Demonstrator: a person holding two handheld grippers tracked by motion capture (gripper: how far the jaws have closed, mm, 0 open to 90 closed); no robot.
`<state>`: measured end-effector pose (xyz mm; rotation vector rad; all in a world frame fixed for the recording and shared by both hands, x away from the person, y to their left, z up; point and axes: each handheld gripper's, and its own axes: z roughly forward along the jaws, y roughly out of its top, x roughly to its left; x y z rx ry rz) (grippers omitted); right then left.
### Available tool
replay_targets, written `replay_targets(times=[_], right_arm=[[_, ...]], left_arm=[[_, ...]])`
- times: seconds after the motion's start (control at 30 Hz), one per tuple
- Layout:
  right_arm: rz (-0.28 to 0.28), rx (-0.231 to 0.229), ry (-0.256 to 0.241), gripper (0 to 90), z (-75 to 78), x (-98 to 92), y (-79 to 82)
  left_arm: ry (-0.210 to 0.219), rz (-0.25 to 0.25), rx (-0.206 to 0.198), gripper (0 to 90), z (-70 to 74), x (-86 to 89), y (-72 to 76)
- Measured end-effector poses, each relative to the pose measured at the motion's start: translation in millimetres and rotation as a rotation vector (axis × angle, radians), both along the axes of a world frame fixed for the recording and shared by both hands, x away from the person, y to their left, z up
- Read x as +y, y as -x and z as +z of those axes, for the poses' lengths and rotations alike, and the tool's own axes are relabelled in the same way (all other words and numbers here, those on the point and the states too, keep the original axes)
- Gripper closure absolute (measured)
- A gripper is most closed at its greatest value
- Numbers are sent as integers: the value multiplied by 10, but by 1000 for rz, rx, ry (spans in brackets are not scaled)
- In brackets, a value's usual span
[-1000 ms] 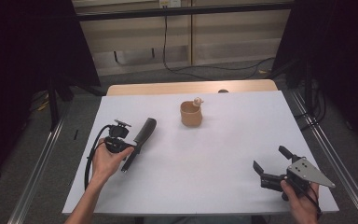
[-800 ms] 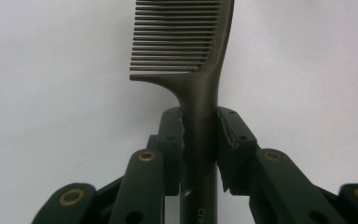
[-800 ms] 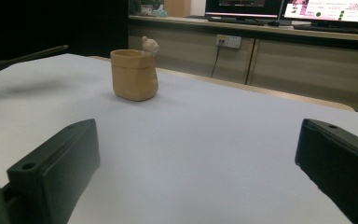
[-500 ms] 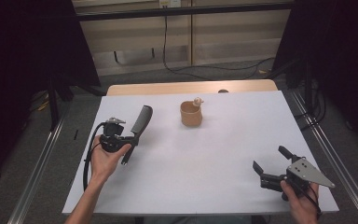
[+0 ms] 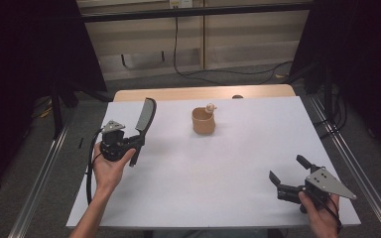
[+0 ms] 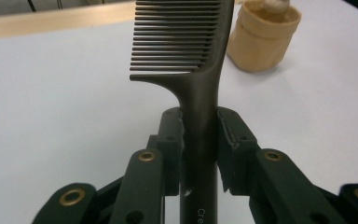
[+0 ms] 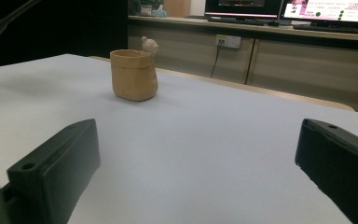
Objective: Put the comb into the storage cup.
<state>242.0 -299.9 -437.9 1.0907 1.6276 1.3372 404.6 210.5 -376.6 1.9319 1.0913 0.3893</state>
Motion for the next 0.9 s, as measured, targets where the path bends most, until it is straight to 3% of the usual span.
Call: replay_targets(times=[0.5, 0.8, 0.9], right_arm=[[-2, -5, -3, 0, 6, -7, 8], [-3, -7, -6, 0, 9, -16, 10], [-2, -8, -7, 0, 8, -13, 7]], left_arm=[[65, -34, -188, 728, 90, 2, 145], [103, -48, -236, 728, 115, -12, 184], [150, -13, -248, 728, 102, -22, 192]])
